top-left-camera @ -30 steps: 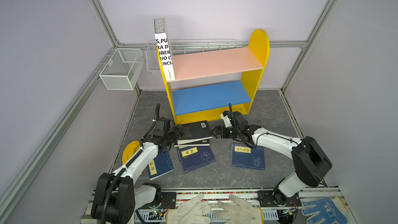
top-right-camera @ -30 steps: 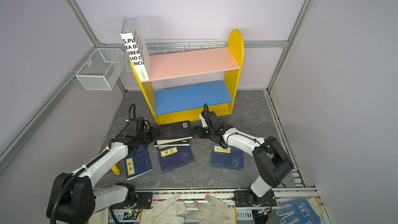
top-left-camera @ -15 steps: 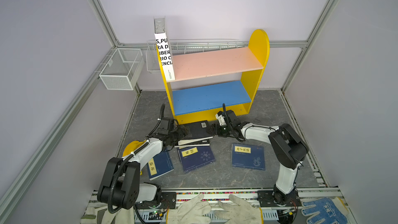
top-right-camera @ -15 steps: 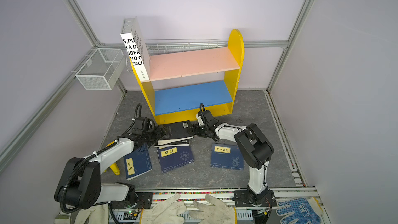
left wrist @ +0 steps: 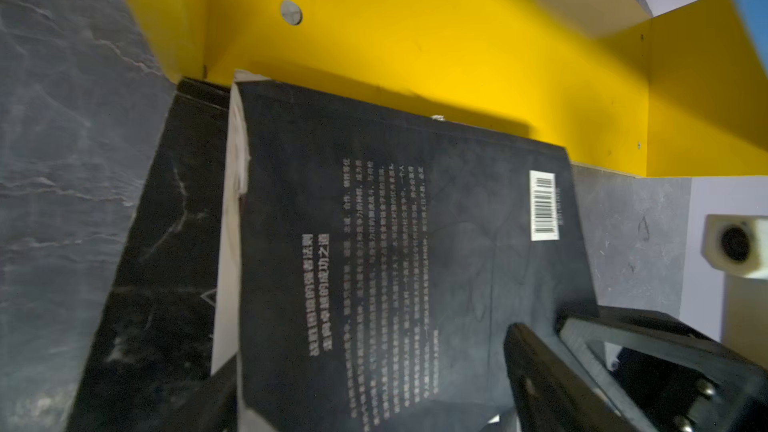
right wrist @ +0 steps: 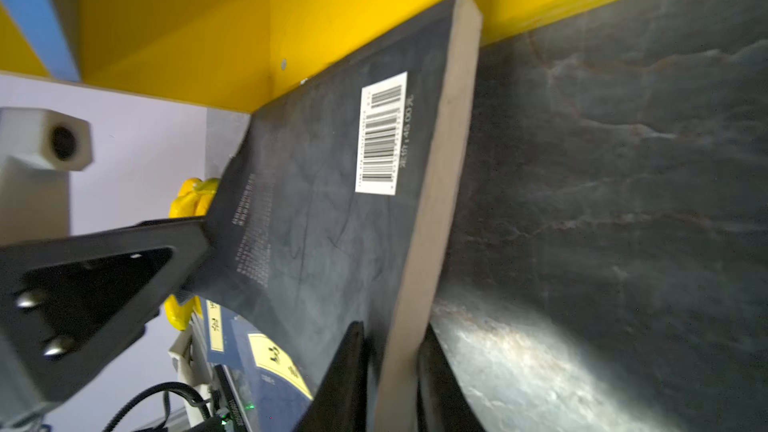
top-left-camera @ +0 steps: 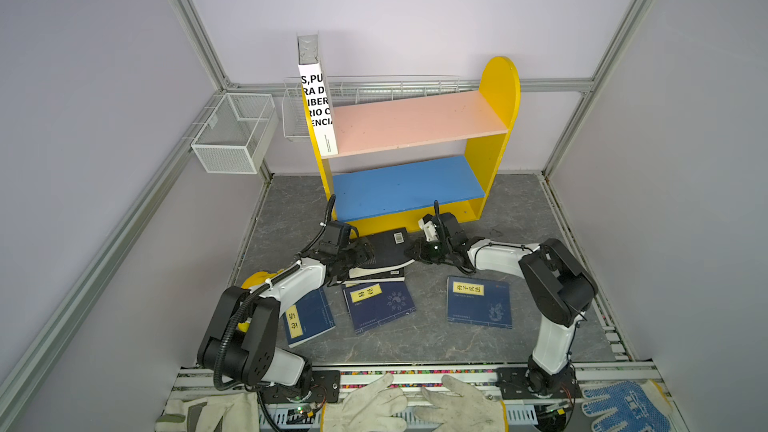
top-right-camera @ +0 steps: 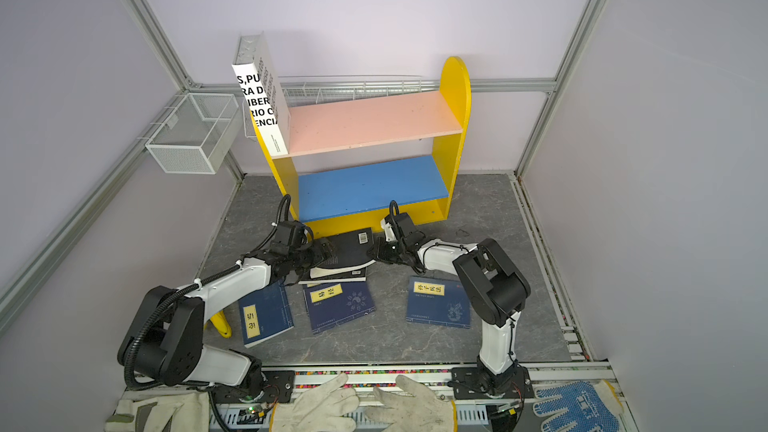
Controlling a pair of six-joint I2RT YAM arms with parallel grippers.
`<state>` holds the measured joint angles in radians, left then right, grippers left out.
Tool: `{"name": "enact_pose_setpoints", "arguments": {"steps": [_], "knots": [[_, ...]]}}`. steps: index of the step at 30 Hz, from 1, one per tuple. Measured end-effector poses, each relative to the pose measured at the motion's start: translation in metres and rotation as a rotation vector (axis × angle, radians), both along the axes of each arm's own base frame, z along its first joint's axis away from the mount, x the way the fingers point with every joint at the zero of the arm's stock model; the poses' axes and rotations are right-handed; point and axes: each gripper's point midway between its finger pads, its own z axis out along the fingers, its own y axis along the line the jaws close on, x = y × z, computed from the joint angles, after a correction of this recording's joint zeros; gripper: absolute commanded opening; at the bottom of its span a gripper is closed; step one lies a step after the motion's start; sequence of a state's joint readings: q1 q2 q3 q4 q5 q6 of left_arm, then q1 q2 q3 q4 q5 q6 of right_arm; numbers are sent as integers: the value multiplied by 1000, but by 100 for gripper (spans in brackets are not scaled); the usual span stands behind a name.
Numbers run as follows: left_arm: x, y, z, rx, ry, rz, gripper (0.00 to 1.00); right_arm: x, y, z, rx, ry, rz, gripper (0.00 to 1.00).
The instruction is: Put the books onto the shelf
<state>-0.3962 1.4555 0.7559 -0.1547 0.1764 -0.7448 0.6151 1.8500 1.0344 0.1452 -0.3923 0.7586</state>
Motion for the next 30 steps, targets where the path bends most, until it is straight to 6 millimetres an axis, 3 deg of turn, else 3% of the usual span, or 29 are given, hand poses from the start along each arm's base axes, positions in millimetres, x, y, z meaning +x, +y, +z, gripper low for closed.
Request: {"name": "enact_pose_setpoints", "arguments": {"steps": [7,14,17,20,24,30], "knots": [[-10,-2,12,0,10,-15,92,-8,-12,56,25,-131,-3,11],[-24,-7,77,-87,-62,-47,97,-31,-50,117,-129,-356,9,11],[-34,-20,98,-204,-50,-71,96,-45,-64,138,-214,-485,30,12],[-40,-36,110,-344,8,-77,96,-70,-65,157,-299,-666,105,12],[-44,-50,126,-512,80,-48,94,-99,-61,171,-388,-844,220,11],[-43,-58,146,-699,167,8,92,-115,-65,175,-486,-987,306,12]]}}
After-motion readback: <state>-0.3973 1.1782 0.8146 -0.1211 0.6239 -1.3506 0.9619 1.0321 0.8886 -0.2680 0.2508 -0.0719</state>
